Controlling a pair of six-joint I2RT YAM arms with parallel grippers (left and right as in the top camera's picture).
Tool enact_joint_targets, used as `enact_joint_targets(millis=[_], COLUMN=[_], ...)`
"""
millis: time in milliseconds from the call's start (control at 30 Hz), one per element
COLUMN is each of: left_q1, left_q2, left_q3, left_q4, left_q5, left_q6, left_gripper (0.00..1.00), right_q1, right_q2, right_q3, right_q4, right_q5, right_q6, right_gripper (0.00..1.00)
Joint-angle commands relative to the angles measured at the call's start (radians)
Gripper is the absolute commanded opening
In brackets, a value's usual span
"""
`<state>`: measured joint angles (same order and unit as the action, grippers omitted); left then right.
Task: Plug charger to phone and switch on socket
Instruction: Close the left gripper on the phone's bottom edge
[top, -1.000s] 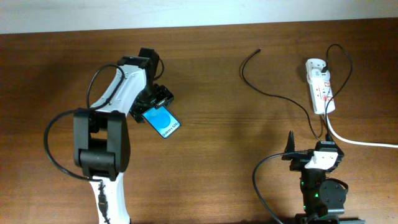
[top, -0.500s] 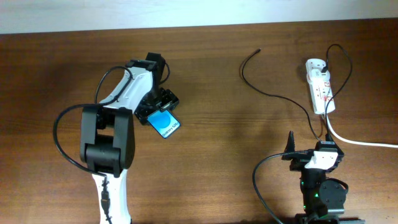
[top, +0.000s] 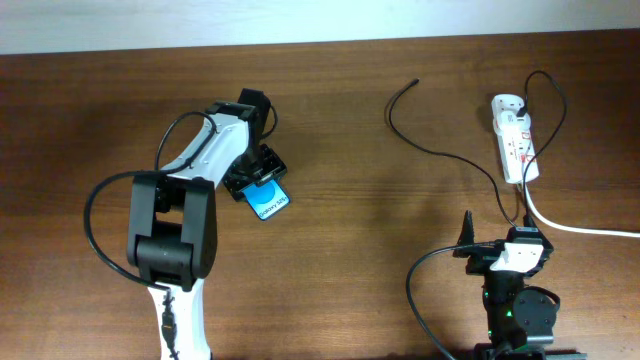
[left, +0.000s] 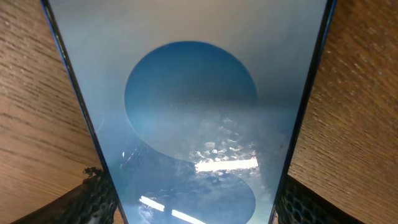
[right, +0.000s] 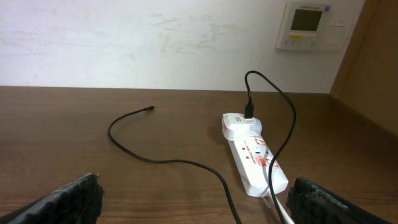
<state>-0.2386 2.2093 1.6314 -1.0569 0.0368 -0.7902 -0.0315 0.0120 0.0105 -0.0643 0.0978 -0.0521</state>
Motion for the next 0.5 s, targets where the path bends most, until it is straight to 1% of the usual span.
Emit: enact_joint_targets(millis=[0, 67, 100, 133, 467], left_q1=[0.005, 0.005, 0.006, 0.006, 0.005], left_q2=[0.087, 0.087, 0.087, 0.087, 0.087], left_q3=[-0.068, -0.068, -0.068, -0.068, -0.079], left_q4=[-0.016, -0.016, -0.016, -0.016, 0.093], left_q5=[-0.184, -0.194, -0.196, -0.196, -0.198], left_q6=[0.064, 0.102, 0.112, 0.111, 0.11], left_gripper=[0.71, 0.7, 0.81, 0.99, 0.99], right_q1=[0.006, 0.006, 0.006, 0.006, 0.006], right_q2=[-0.006, -0.006, -0.006, -0.006, -0.006], right_q3=[-0.005, -0.005, -0.005, -0.005, -0.005], right_q4=[-0.007, -0.007, -0.007, -0.007, -0.007], right_q5=[0.015, 0.016, 0.015, 0.016, 0.016], right_q6=[0.008, 0.008, 0.008, 0.008, 0.008], right_gripper=[0.99, 0.99, 0.99, 0.99, 0.99])
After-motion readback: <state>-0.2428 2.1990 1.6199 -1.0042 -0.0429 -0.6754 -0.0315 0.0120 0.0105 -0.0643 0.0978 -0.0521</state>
